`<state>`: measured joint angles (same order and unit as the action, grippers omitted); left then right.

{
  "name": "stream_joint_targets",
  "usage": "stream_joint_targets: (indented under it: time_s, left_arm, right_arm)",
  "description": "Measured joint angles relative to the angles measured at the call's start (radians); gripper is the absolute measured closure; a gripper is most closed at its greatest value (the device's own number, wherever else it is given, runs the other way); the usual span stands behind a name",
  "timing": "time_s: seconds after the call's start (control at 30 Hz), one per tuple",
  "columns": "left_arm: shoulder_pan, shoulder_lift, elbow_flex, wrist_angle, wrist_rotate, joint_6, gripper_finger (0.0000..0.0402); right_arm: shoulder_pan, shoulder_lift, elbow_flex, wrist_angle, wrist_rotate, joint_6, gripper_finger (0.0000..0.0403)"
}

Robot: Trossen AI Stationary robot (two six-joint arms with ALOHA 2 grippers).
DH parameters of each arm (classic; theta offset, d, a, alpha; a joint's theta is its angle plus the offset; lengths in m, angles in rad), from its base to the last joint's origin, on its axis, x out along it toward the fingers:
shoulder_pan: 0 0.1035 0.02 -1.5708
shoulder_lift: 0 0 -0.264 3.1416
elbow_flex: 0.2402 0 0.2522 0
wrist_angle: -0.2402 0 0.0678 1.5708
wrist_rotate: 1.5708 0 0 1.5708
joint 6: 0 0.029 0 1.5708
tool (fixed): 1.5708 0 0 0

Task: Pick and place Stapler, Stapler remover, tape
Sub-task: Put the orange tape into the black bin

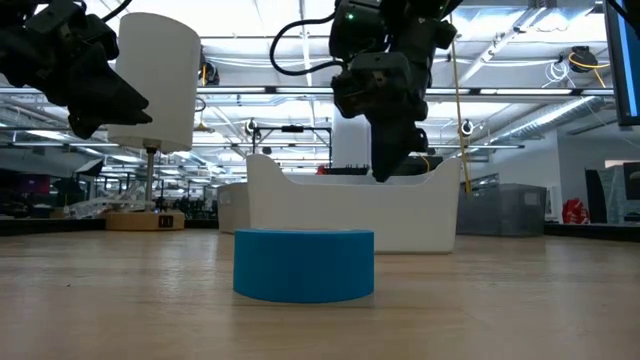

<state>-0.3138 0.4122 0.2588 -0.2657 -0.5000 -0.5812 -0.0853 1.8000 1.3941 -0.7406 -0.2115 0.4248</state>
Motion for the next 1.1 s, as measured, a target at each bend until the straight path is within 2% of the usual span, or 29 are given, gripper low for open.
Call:
stream_joint_targets:
  time_s: [0.23,0.47,0.57,0.7,0.93,1.1]
  left_arm:
    - [0.000,0.000,0.000,0.000,0.000,-0.001,0.0266]
    - [0.000,0.000,0.000,0.003,0.018,-0.032,0.0266]
    - [0.000,0.000,0.000,0.005,0.081,-0.032,0.0266]
    - [-0.001,0.000,0.000,0.005,0.178,-0.033,0.0266]
    - [-0.002,0.000,0.000,0.005,0.361,-0.026,0.0266]
    - [-0.023,0.000,0.000,0.014,0.460,0.042,0.0266]
  right_arm:
    - [0.000,-0.006,0.000,0.053,0.006,0.009,0.0299]
    - [0.015,-0.084,0.000,0.159,0.037,0.006,0.0307]
    - [0.039,-0.142,0.000,0.154,0.133,0.017,0.0314]
    - [0.087,-0.232,0.000,0.125,0.330,0.079,0.0323]
    - [0.194,-0.339,0.000,-0.076,0.606,0.226,0.0357]
    - [0.270,-0.379,-0.001,-0.233,0.708,0.341,0.0397]
